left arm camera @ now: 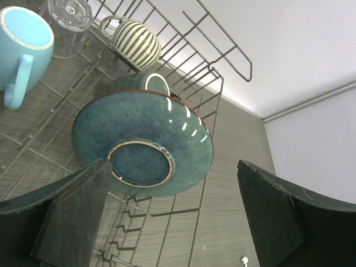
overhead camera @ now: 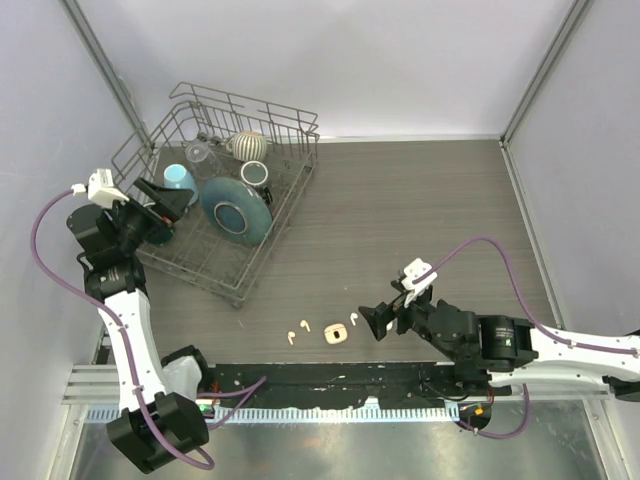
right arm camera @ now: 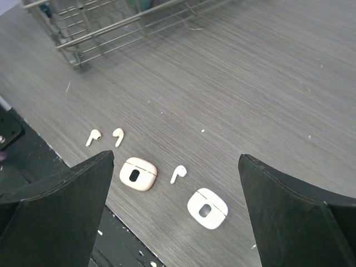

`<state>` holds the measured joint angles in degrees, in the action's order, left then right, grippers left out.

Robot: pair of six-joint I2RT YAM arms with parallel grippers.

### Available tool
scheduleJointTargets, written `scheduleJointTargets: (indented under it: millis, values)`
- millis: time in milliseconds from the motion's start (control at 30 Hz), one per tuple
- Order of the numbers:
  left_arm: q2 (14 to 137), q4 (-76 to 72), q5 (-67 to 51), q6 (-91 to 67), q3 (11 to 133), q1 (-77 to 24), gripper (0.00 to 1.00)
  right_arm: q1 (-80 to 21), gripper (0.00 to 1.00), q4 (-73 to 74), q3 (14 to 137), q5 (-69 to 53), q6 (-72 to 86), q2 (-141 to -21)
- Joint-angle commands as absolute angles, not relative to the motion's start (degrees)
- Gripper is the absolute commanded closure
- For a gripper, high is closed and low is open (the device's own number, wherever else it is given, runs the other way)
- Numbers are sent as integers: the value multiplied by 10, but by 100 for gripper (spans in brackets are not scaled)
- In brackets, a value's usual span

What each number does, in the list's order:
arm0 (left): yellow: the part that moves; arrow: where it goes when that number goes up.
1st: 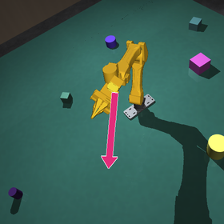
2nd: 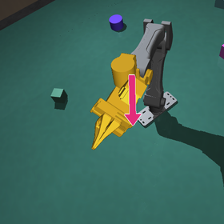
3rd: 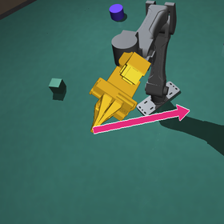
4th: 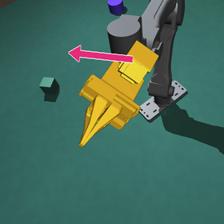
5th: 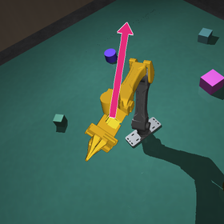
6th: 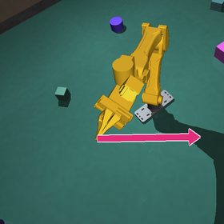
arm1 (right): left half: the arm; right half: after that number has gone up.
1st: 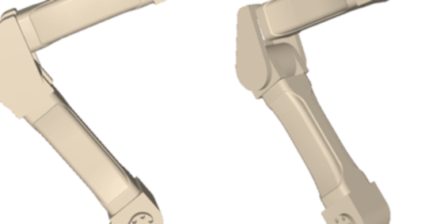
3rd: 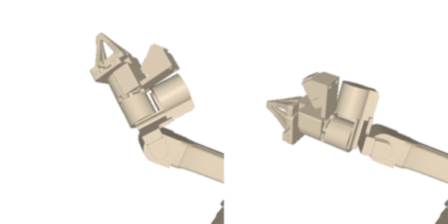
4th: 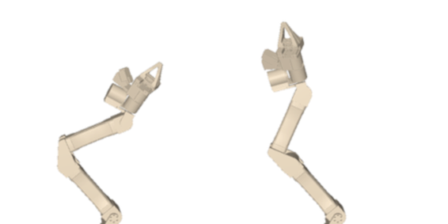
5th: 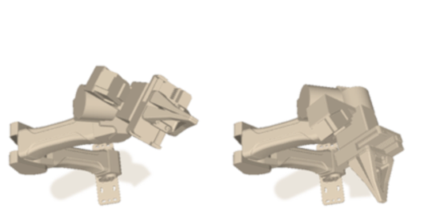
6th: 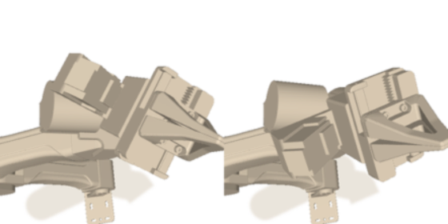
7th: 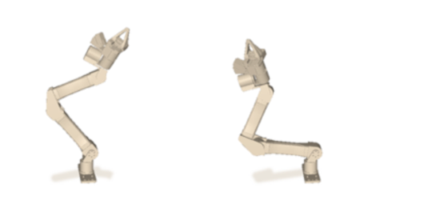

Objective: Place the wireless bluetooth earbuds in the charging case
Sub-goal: Pick up the charging case at the center of the board.

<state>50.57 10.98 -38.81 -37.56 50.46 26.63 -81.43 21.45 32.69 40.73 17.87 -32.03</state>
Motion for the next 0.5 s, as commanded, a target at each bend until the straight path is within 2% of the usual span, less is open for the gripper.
scheduleJointTargets:
  millis: [0,133,267,467]
  values:
    - [488,96,-401,-402,532,270,0,-814,0,220,378,344,63,-330]
    - [480,105,-426,-388,527,270,0,-814,0,254,426,371,-43,-457]
    - [484,118,-453,-368,531,270,0,-799,0,290,449,331,-144,-513]
    - [475,126,-459,-343,518,270,0,-791,0,308,425,217,-185,-461]
